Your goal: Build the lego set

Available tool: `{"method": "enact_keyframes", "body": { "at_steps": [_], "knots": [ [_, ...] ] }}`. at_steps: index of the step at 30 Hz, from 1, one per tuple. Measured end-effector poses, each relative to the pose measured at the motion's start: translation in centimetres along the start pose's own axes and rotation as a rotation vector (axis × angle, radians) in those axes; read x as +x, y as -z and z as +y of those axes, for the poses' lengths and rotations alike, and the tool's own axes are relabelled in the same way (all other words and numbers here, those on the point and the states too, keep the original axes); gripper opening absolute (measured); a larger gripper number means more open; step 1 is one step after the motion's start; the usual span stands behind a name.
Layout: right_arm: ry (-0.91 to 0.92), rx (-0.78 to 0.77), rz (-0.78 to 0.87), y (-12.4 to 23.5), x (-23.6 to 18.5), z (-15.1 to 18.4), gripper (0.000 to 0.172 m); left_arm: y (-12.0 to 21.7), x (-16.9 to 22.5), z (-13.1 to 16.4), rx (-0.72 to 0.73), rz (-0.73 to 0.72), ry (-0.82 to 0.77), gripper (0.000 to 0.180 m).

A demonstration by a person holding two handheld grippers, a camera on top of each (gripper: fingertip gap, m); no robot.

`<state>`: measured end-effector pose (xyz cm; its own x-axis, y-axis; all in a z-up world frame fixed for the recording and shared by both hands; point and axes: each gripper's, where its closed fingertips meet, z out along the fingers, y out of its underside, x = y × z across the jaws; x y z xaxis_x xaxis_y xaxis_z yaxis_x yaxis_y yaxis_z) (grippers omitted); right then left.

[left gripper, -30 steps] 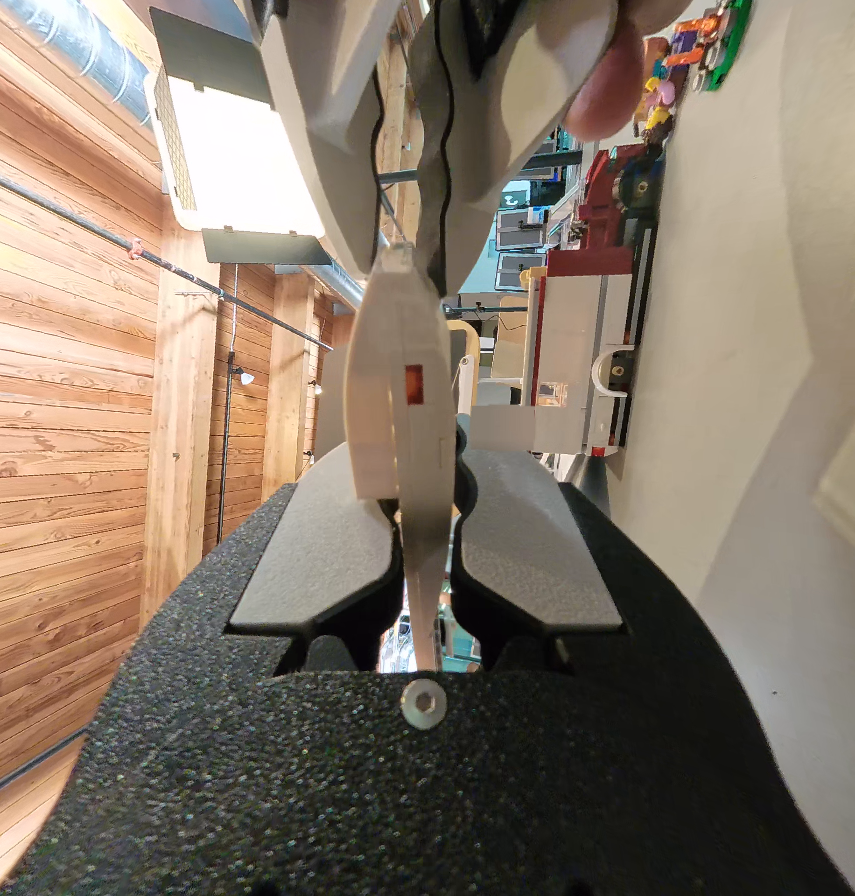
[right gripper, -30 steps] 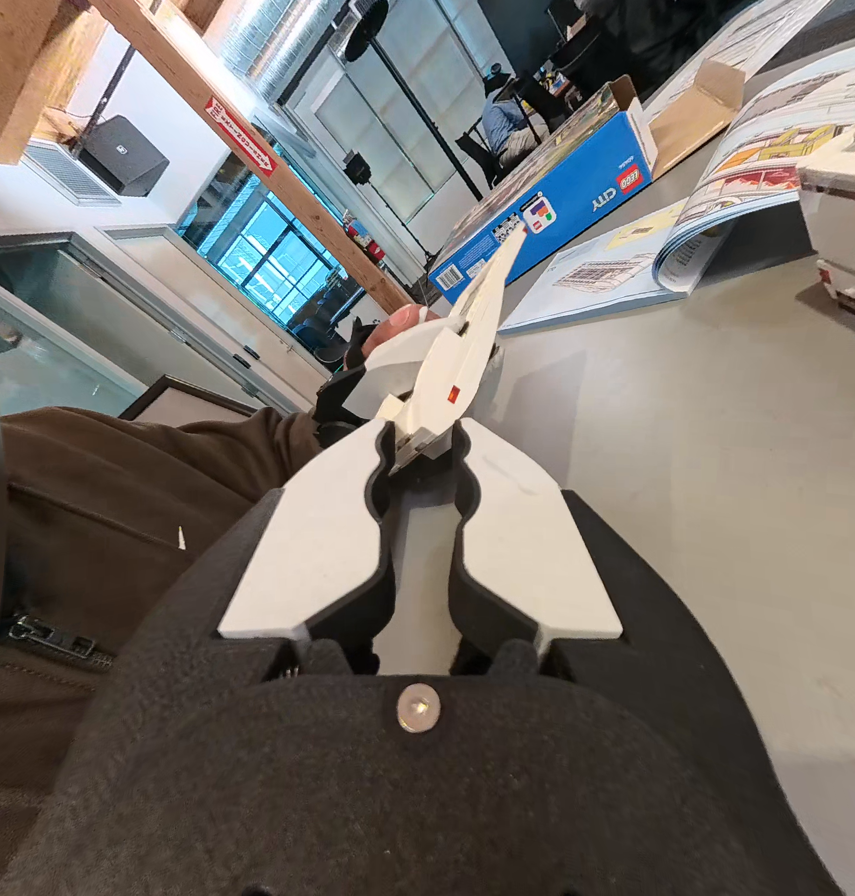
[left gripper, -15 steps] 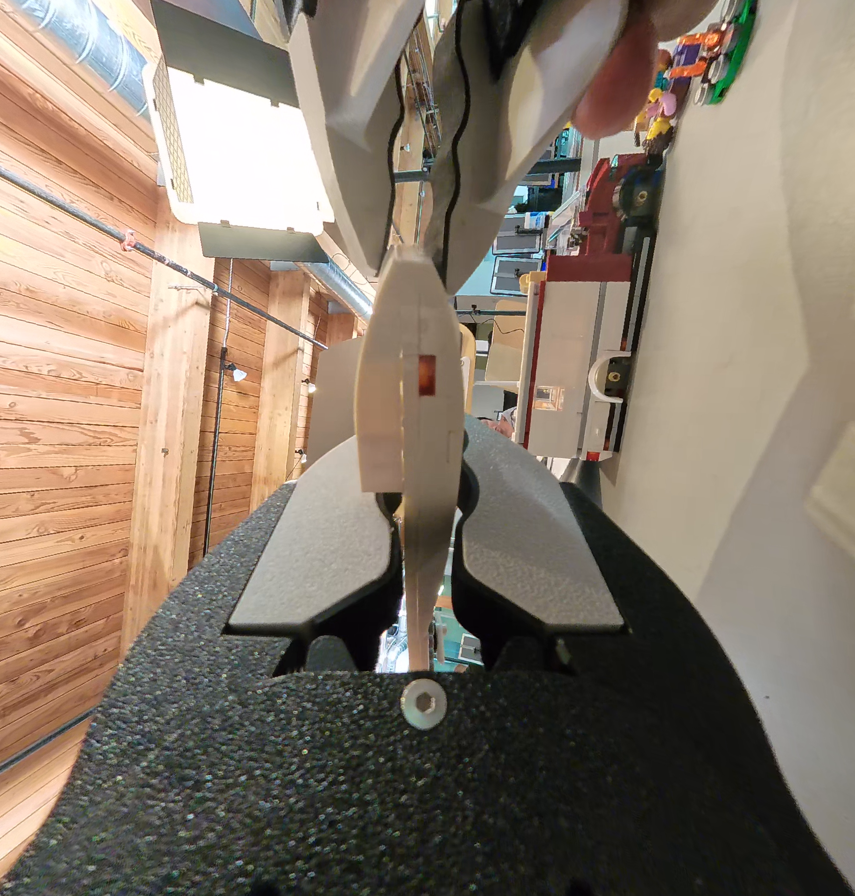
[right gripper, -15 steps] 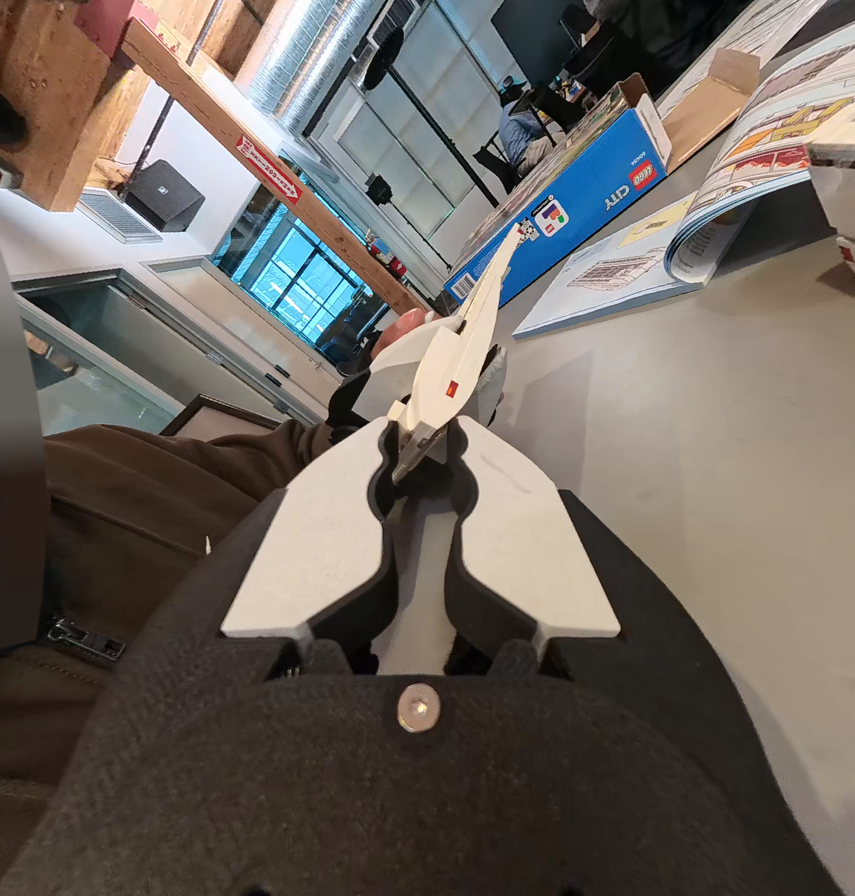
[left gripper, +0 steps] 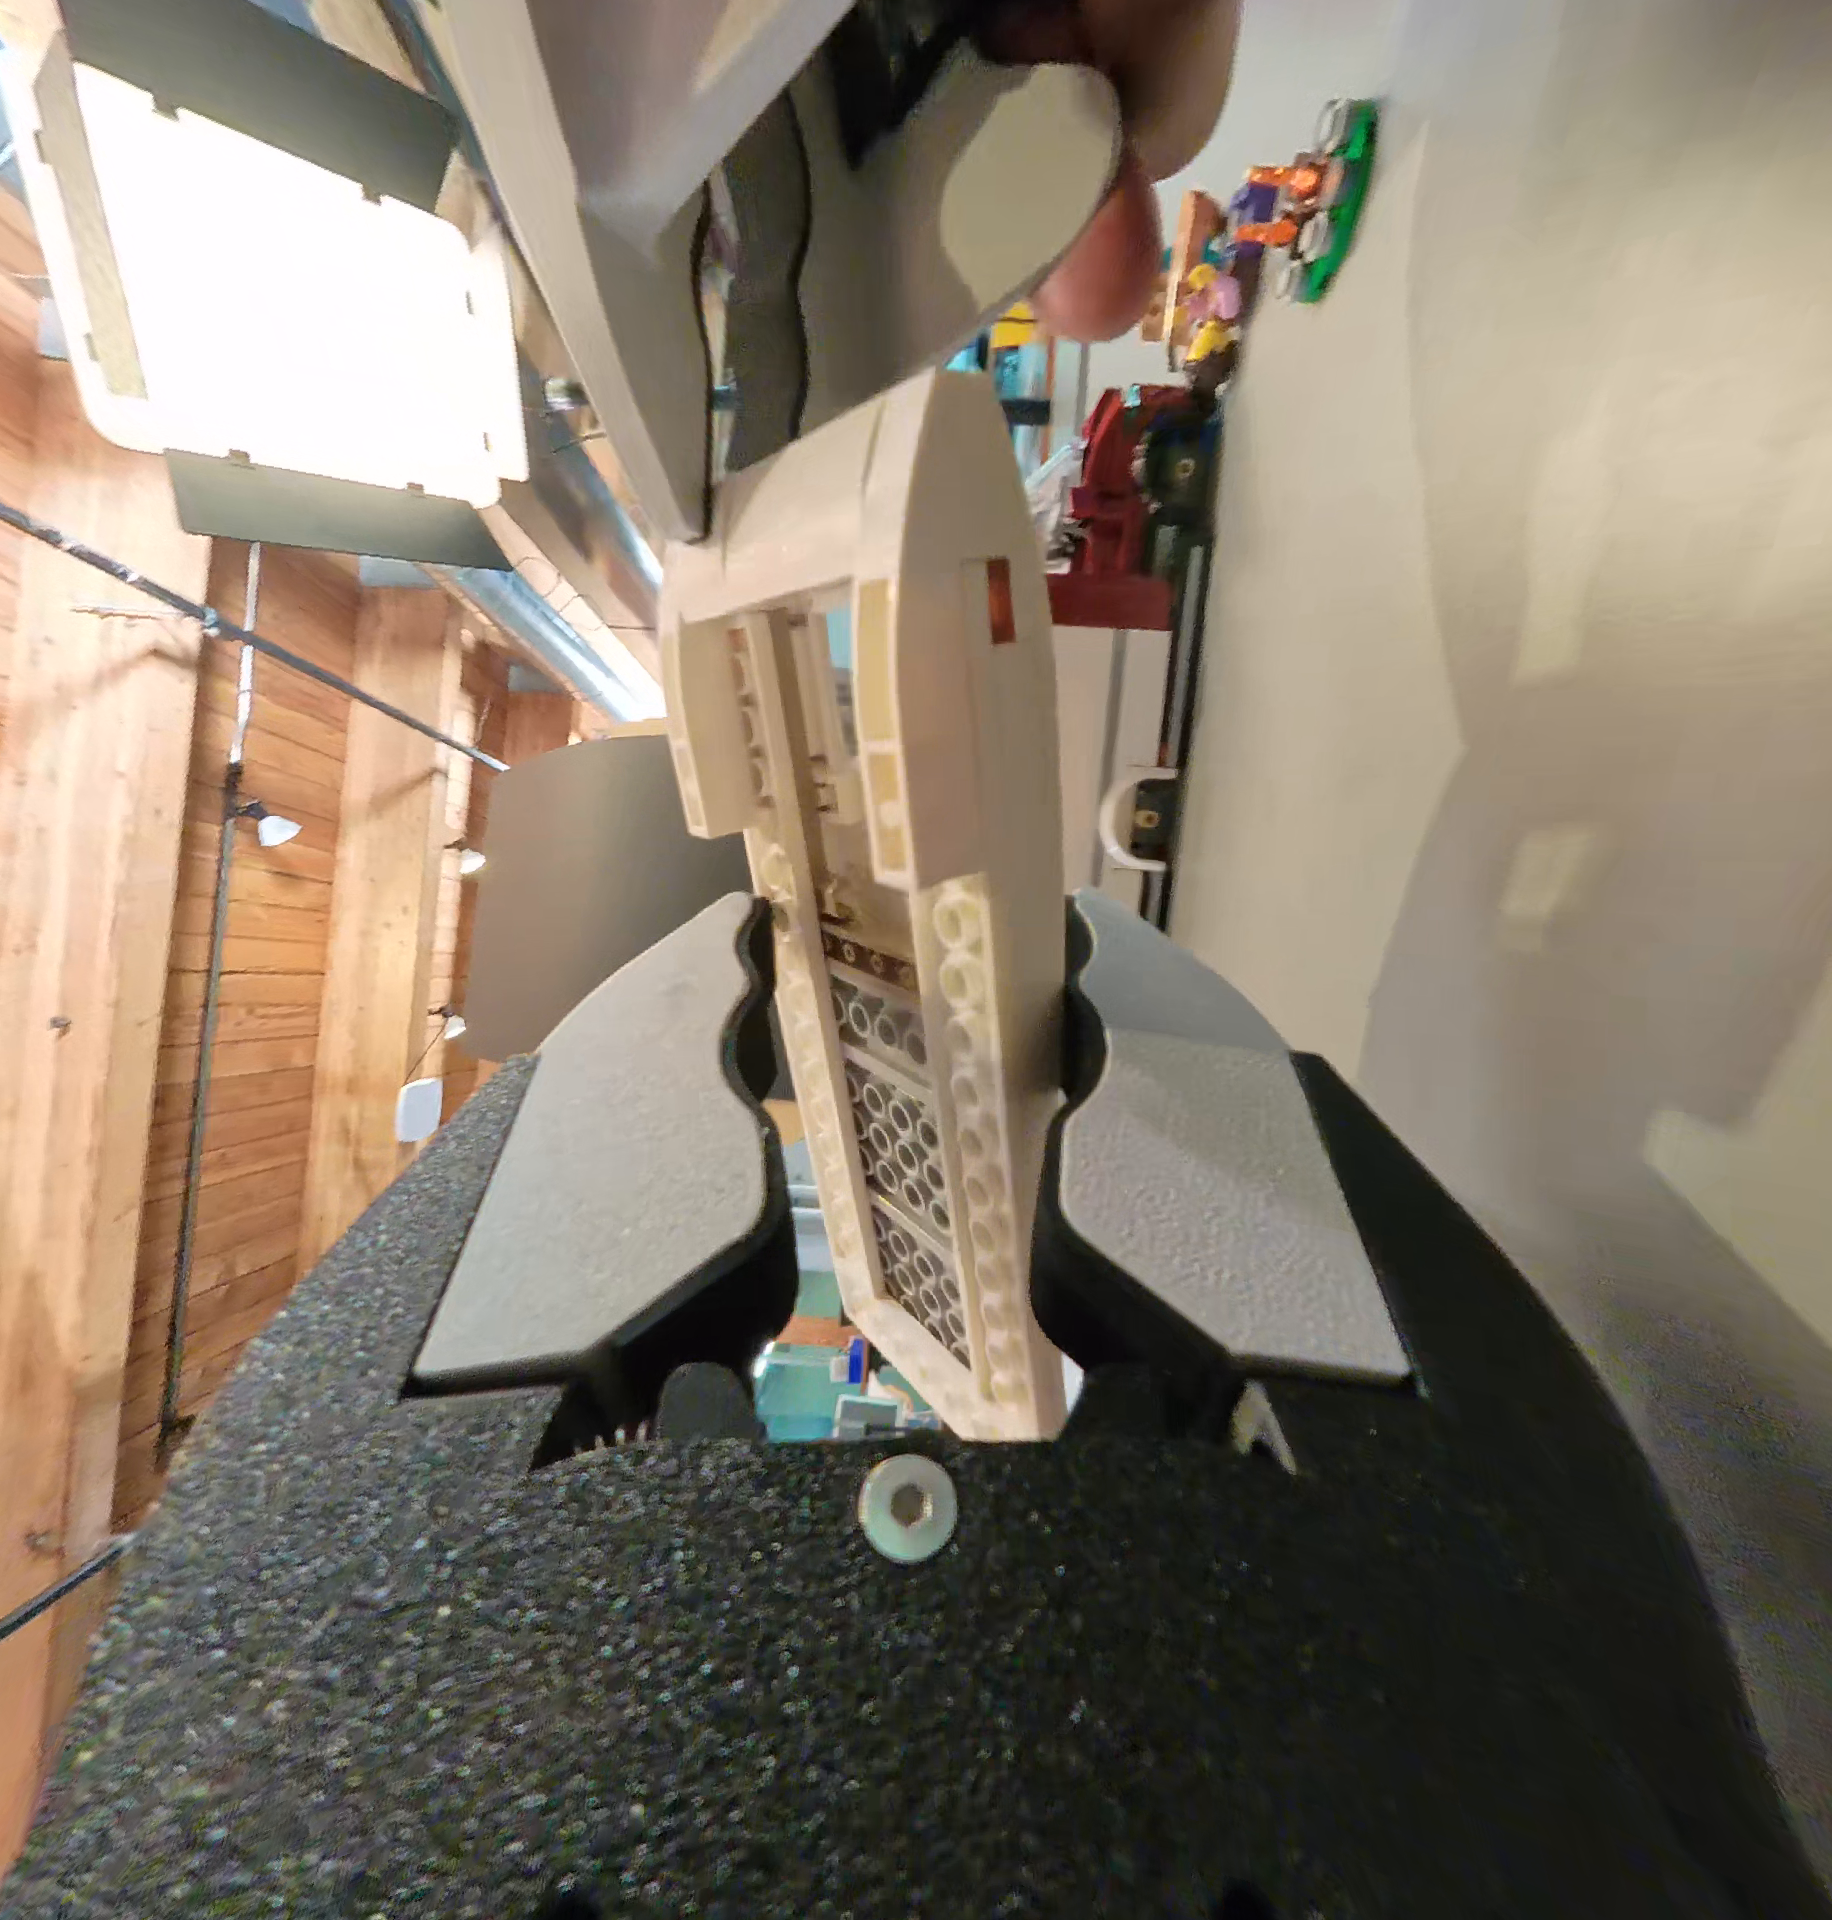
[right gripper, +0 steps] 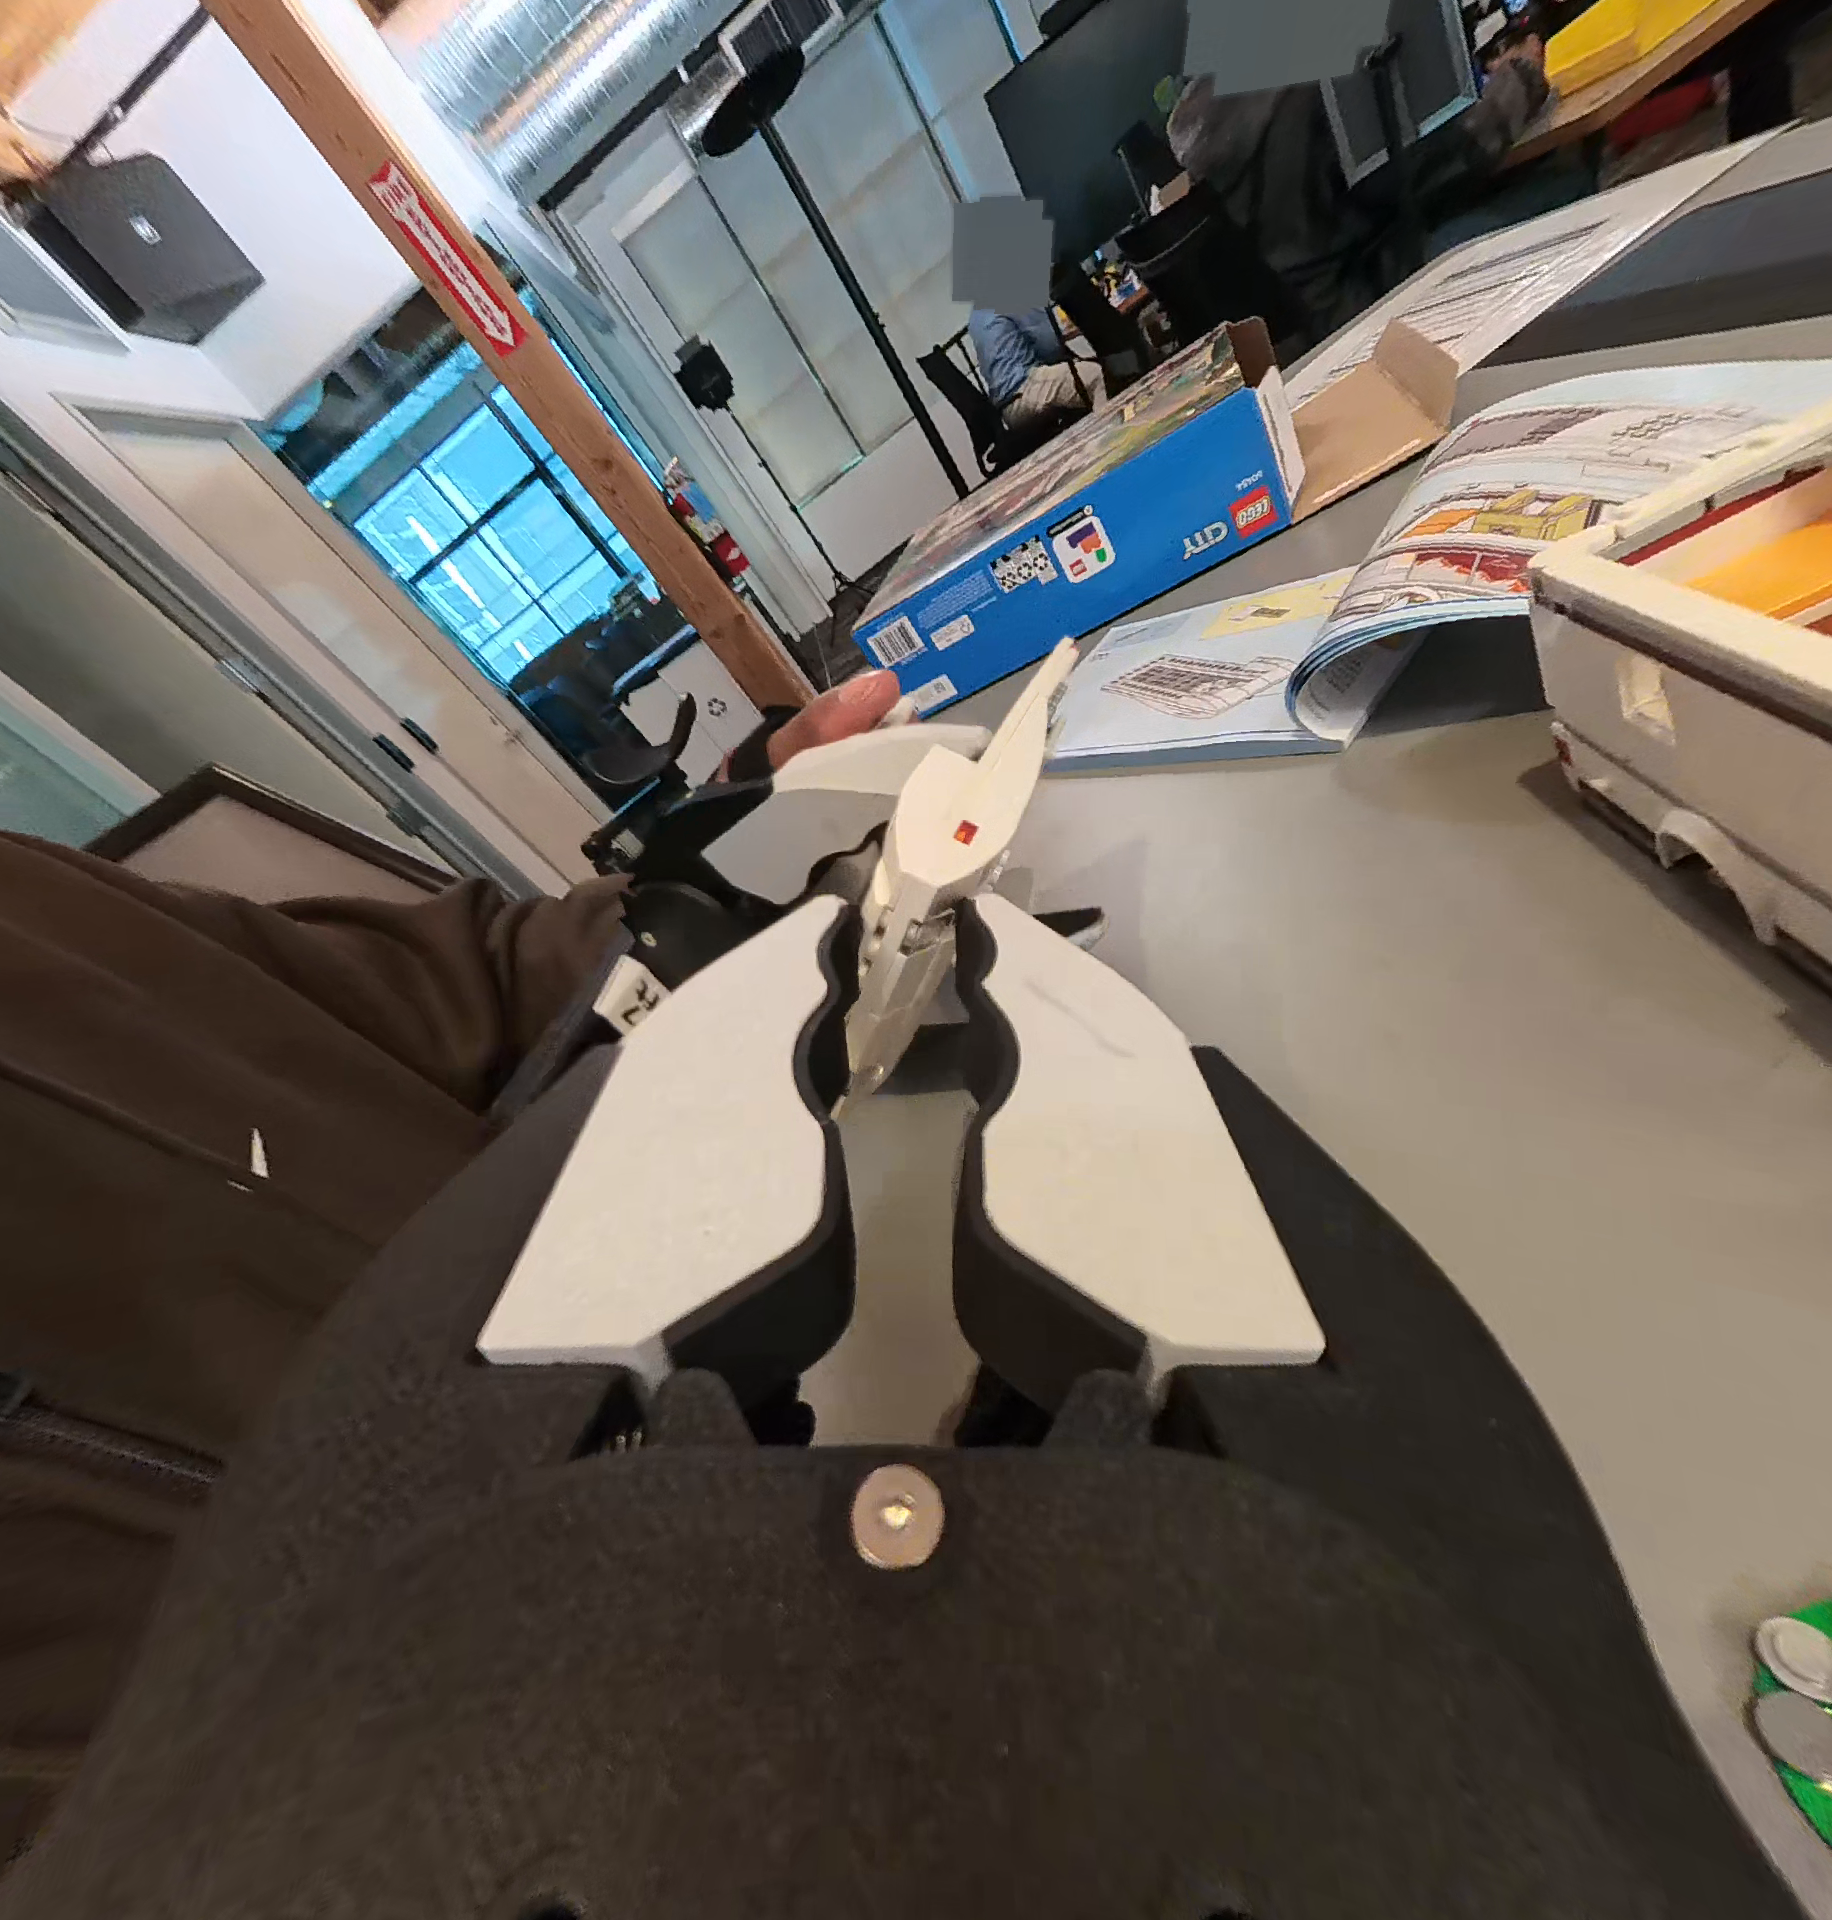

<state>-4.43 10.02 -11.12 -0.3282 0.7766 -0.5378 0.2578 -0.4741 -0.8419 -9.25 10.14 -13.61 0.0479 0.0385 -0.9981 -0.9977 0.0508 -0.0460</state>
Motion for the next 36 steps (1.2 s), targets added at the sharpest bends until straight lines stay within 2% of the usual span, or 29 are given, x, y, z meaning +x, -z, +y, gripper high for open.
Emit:
{"method": "enact_keyframes", "body": {
  "at_steps": [5, 10, 13, 15, 18, 20, 22, 25, 28, 30, 36],
  "knots": [
    [0.135, -0.059, 0.047, 0.2, 0.4, 0.7, 0.017, 0.9, 2.0, 0.2, 0.018, 0.161, 0.043, 0.064],
    [0.234, -0.118, 0.064, 0.1, 0.5, 1.5, 0.016, 3.0, 3.4, 0.0, 0.019, 0.415, 0.206, 0.068],
    [0.280, -0.135, 0.065, 0.0, 0.3, 1.7, 0.016, 3.6, 1.8, 0.3, 0.016, 0.488, 0.283, 0.067],
    [0.312, -0.148, 0.064, 0.0, 0.1, 1.8, 0.016, 3.1, -0.2, 0.3, 0.033, 0.496, 0.368, 0.067],
    [0.386, -0.169, 0.056, -0.2, -0.4, 2.1, 0.016, 1.8, -1.4, 0.3, 0.041, 0.608, 0.451, 0.067],
    [0.445, -0.180, 0.055, -0.2, -0.6, 2.3, 0.016, 1.1, -1.2, -0.1, 0.068, 0.719, 0.488, 0.067],
    [0.498, -0.187, 0.052, -0.2, -0.8, 2.5, 0.016, 1.5, 0.3, -1.0, 0.089, 0.921, 0.535, 0.065],
    [0.561, -0.196, 0.049, -0.1, -0.9, 2.7, 0.016, 1.7, 2.3, -1.6, 0.111, 1.092, 0.517, 0.052],
    [0.604, -0.206, 0.056, 0.1, -0.6, 2.8, 0.016, 1.6, 2.9, -2.5, 0.142, 1.141, 0.527, 0.031],
    [0.625, -0.213, 0.052, 0.2, -0.5, 3.0, 0.016, 1.1, 2.9, -2.6, 0.136, 1.109, 0.514, 0.020],
    [0.687, -0.223, 0.097, 0.5, 0.3, 3.2, 0.015, 0.5, 3.2, -2.5, 0.100, 1.009, 0.511, 0.018]
  ]
}}
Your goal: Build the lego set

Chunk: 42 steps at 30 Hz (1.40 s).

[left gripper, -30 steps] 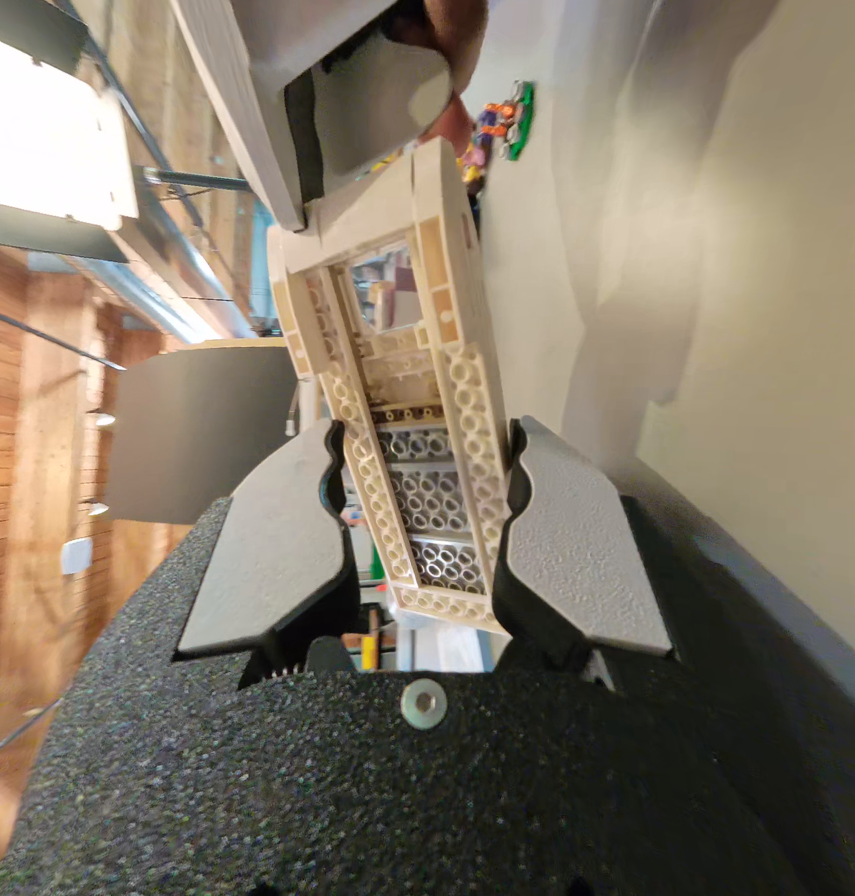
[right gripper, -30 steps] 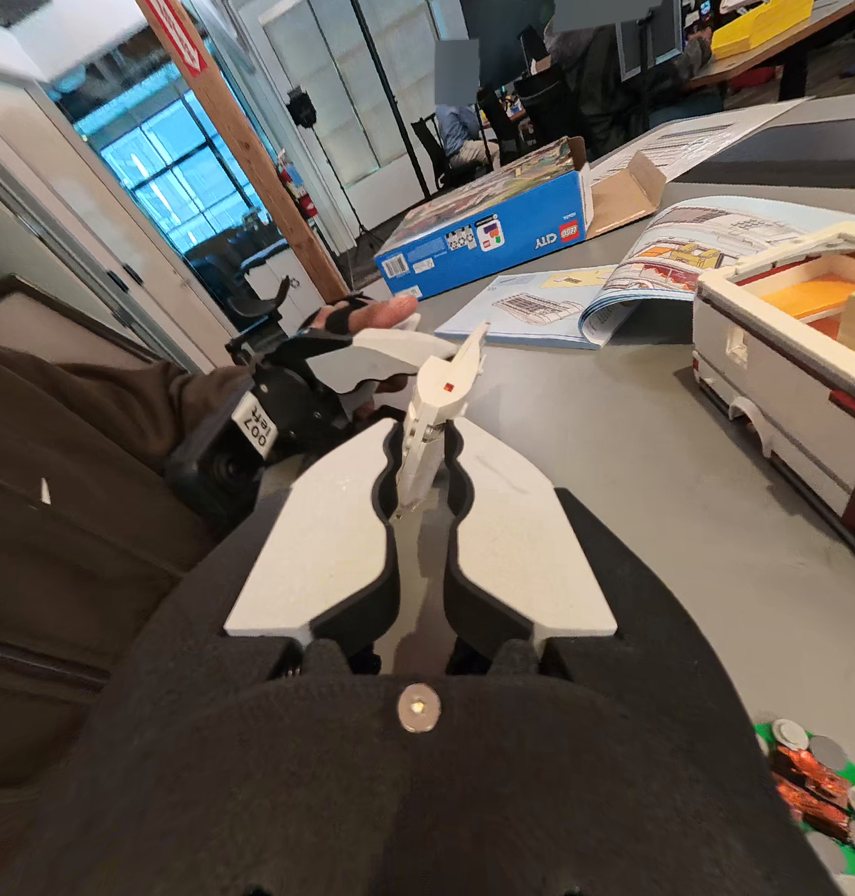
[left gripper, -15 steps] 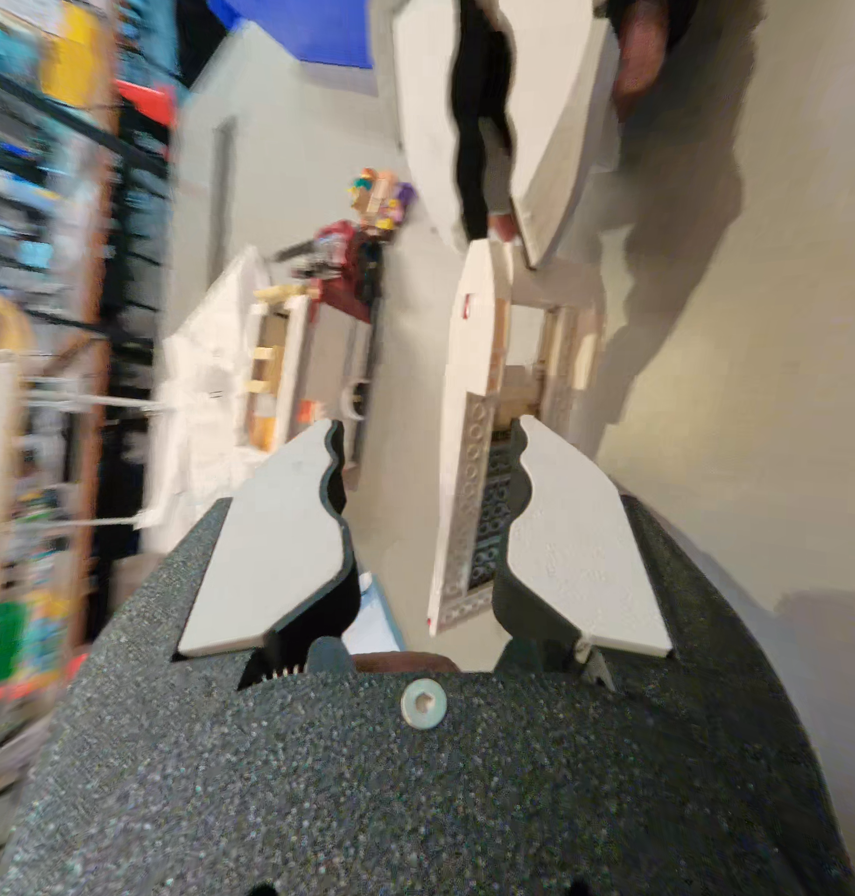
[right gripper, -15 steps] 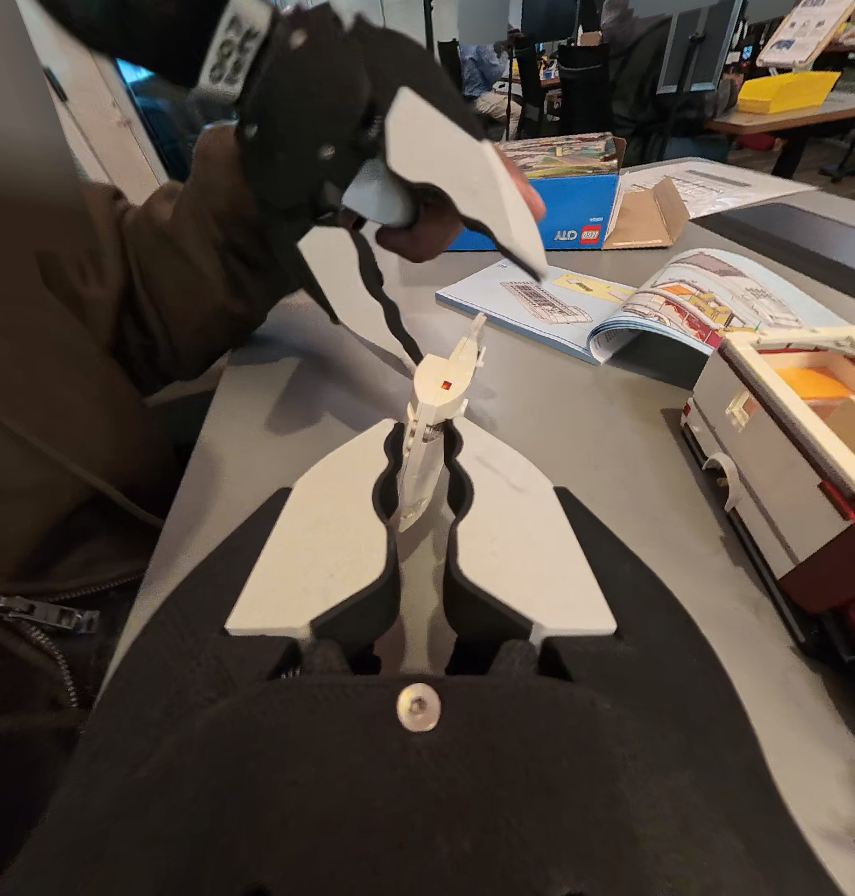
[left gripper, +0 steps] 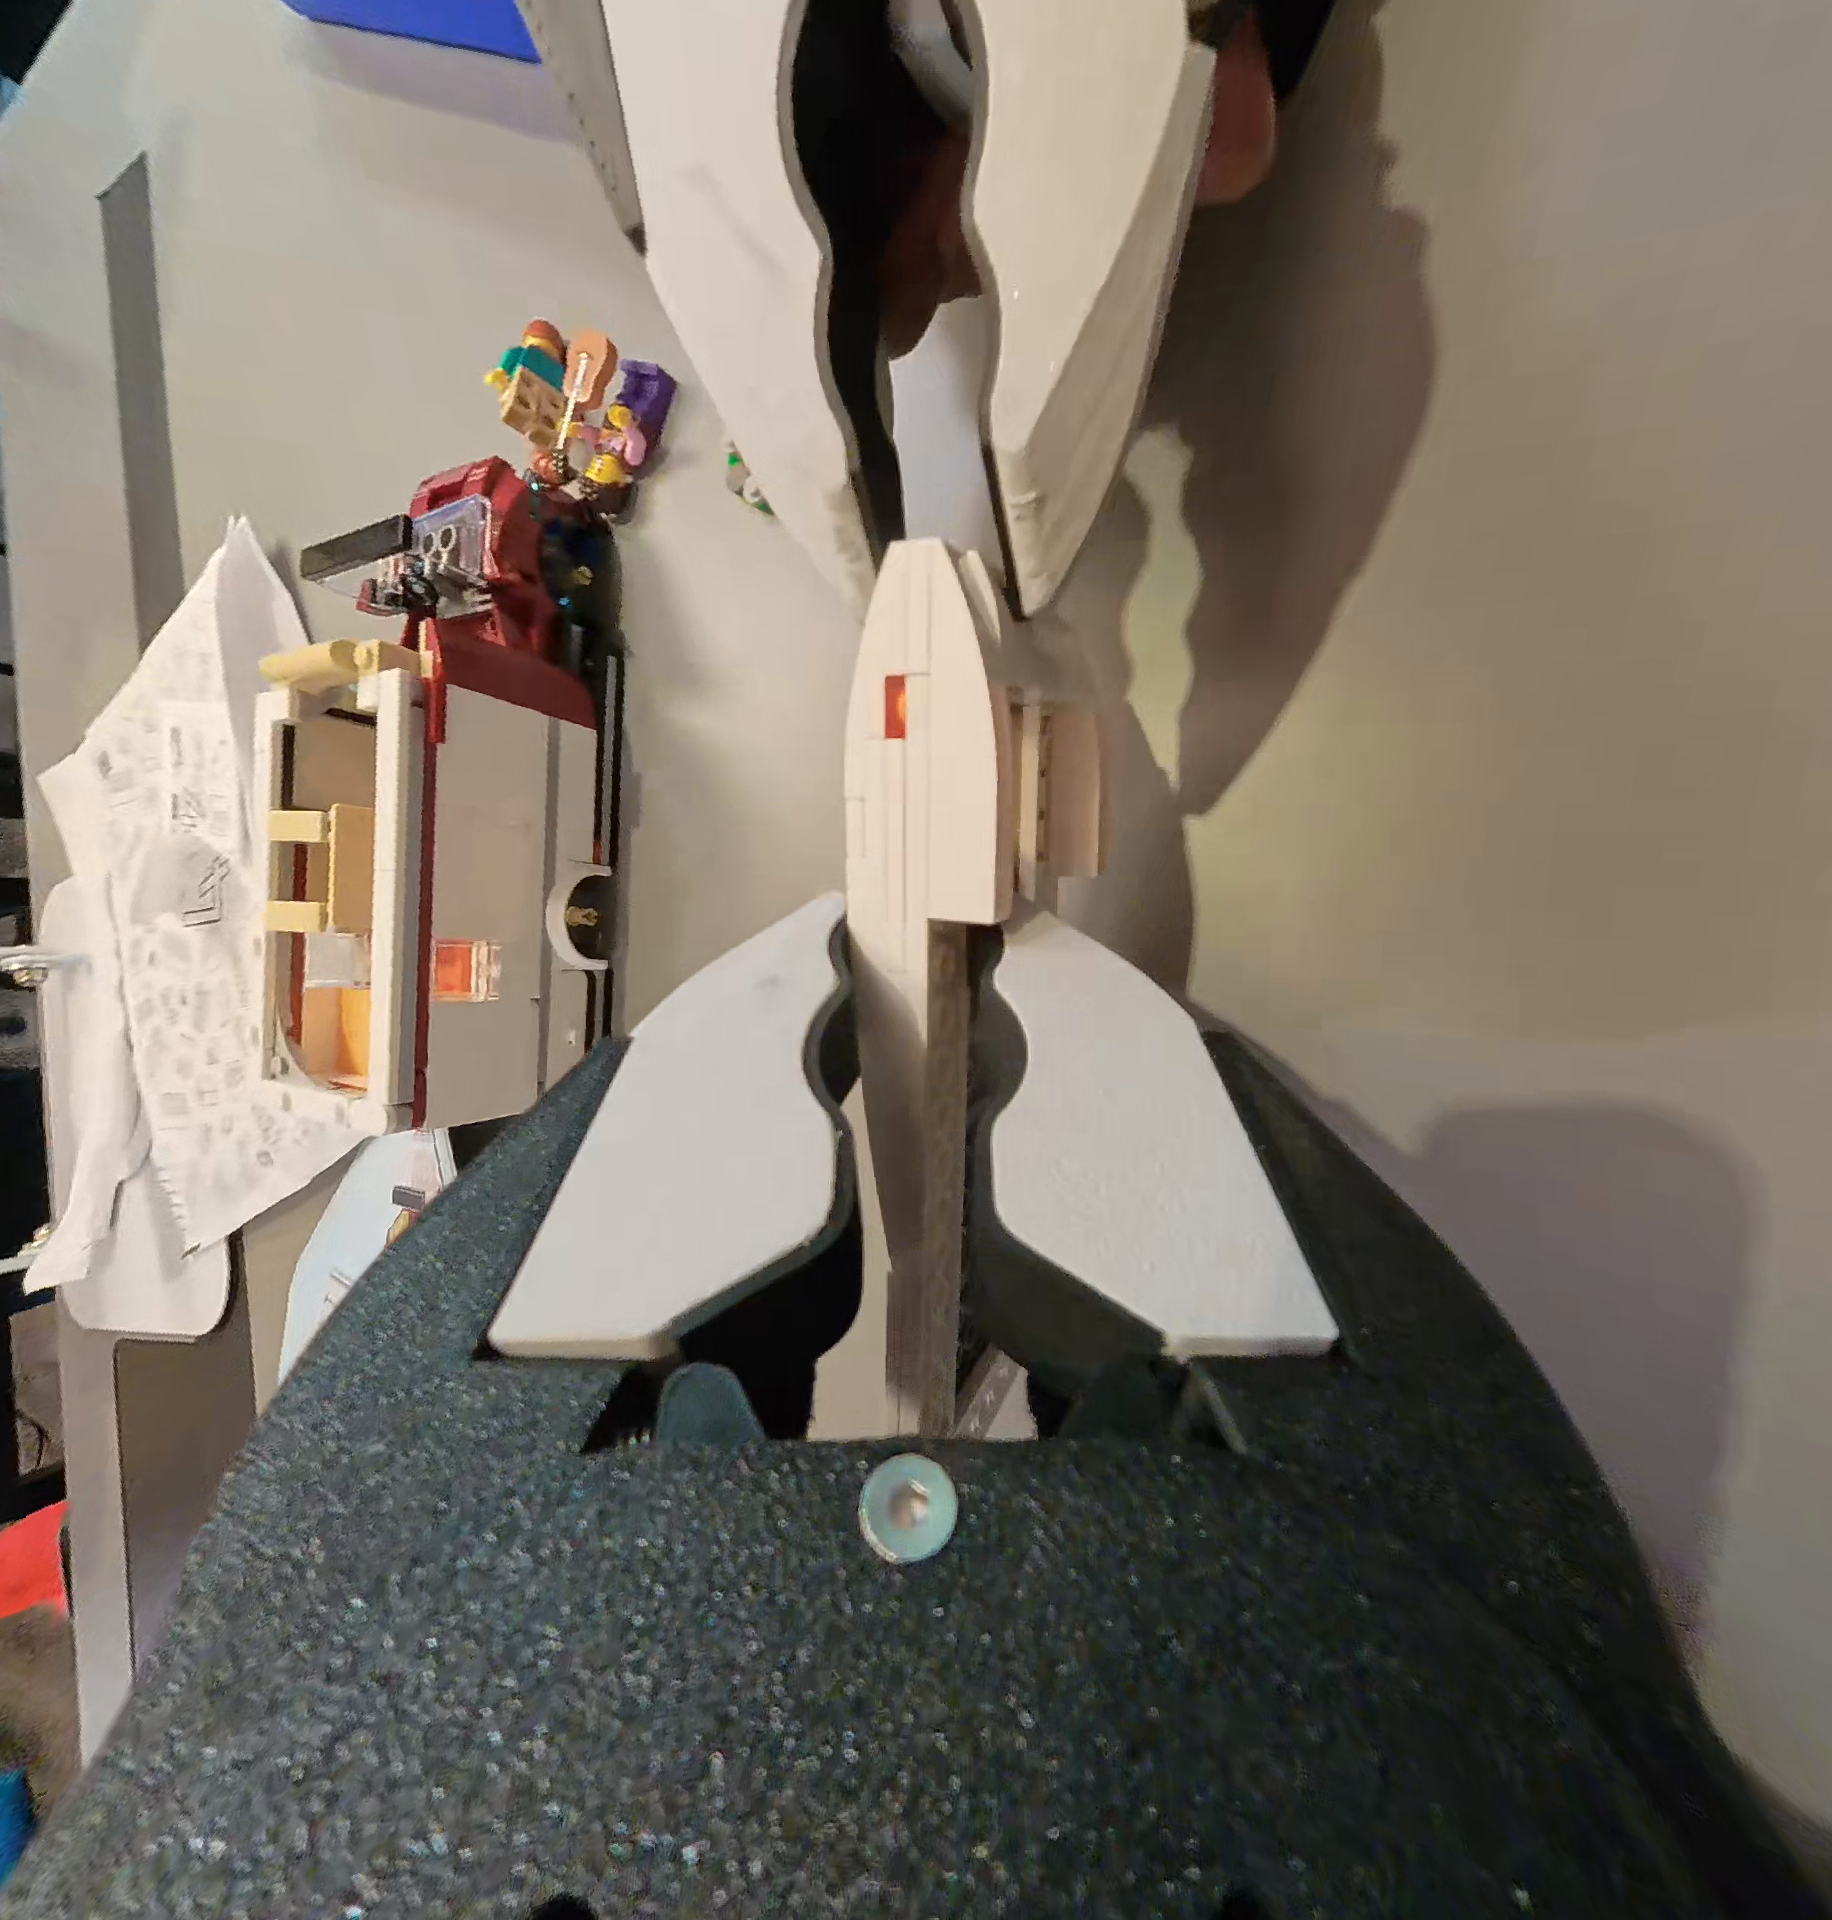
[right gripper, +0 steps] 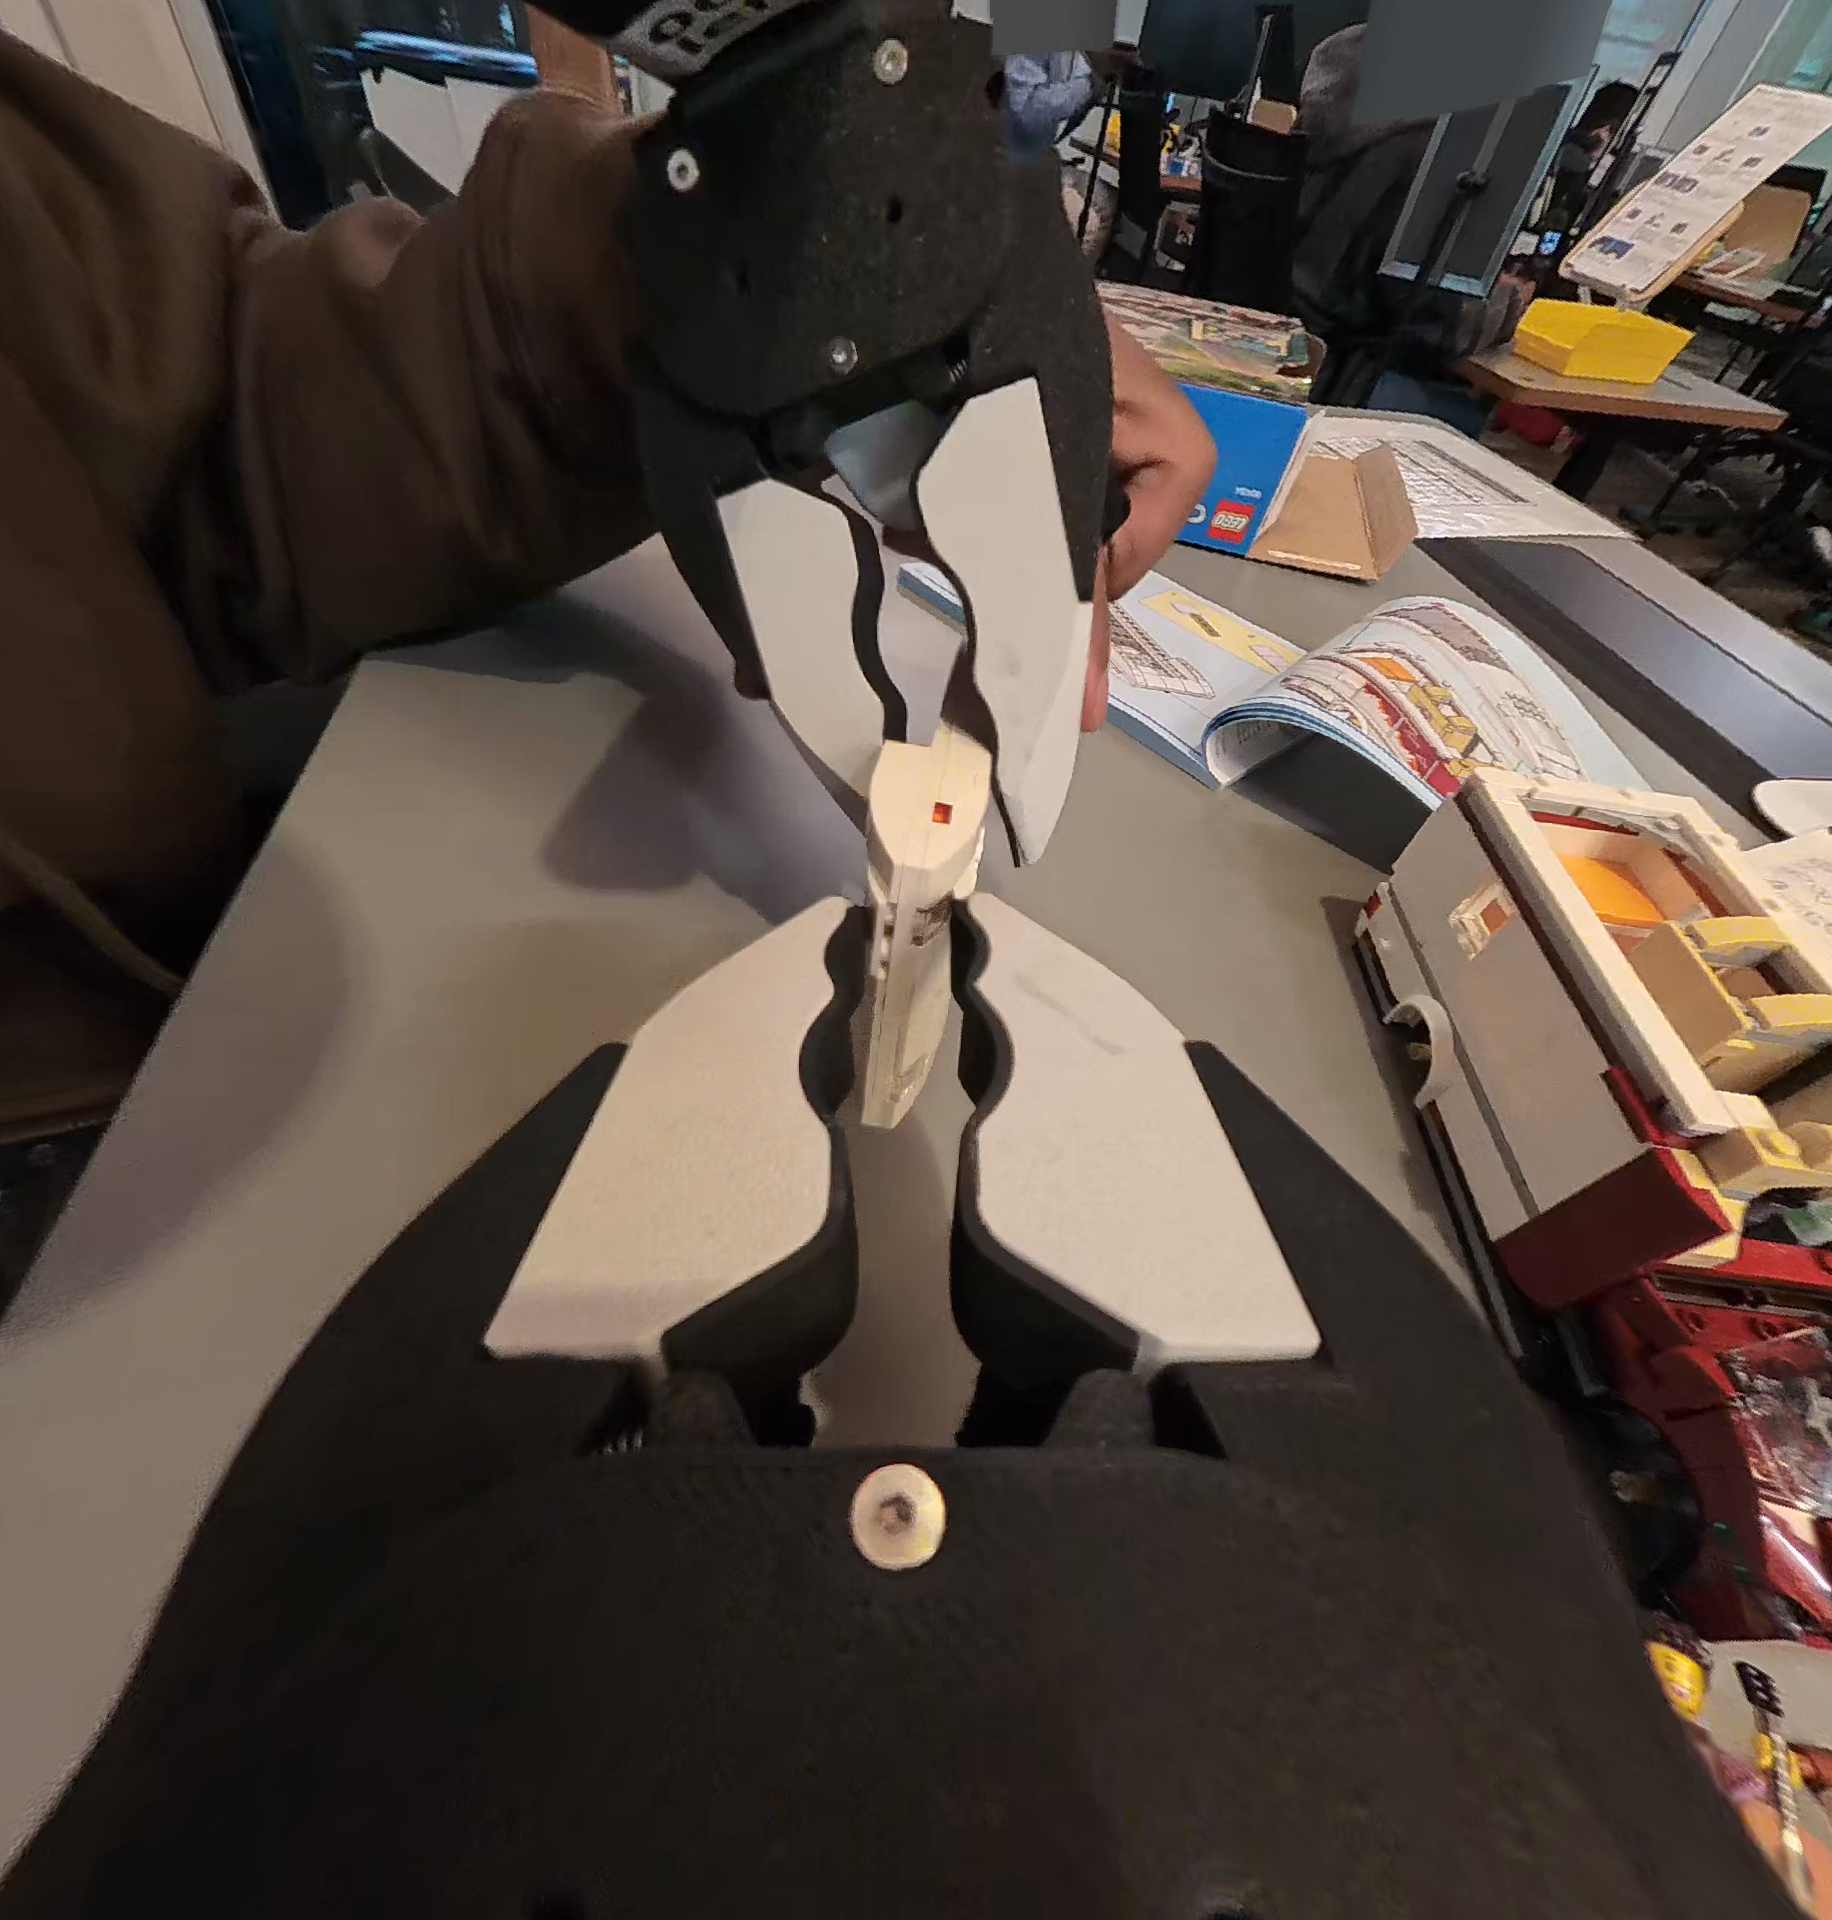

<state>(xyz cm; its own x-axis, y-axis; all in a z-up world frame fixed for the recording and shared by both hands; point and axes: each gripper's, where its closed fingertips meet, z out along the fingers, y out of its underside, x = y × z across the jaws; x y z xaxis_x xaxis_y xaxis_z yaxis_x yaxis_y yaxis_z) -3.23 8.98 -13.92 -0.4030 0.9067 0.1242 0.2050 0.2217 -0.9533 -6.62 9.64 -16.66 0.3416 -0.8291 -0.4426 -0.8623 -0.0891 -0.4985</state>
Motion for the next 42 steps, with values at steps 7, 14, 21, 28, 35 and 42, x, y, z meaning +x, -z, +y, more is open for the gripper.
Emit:
{"method": "enact_keyframes", "body": {
  "at_steps": [7, 14, 21, 28, 35, 42],
  "knots": [
    [0.073, 0.025, 0.087, 0.4, 0.9, -0.6, 0.016, -0.3, -1.1, 0.2, 0.028, -0.099, 0.034, 0.017],
    [0.100, 0.048, 0.111, 0.9, 1.3, -1.2, 0.010, -0.1, -1.5, -0.4, 0.083, -0.129, 0.054, 0.016],
    [0.117, 0.071, 0.069, 1.4, 0.9, -1.8, 0.010, 0.4, -1.2, -1.3, 0.155, -0.103, 0.062, 0.015],
    [0.144, 0.075, 0.047, 1.6, 0.5, -2.2, 0.009, 0.3, -0.9, -1.6, 0.181, -0.087, 0.054, 0.015],
    [0.152, 0.081, 0.059, 1.8, 0.7, -2.4, 0.007, 0.3, -1.0, -1.8, 0.201, -0.089, 0.071, 0.015],
    [0.159, 0.068, 0.095, 2.0, 1.3, -2.3, 0.019, 0.2, -1.4, -1.9, 0.222, -0.100, 0.098, 0.015]
  ]
}}
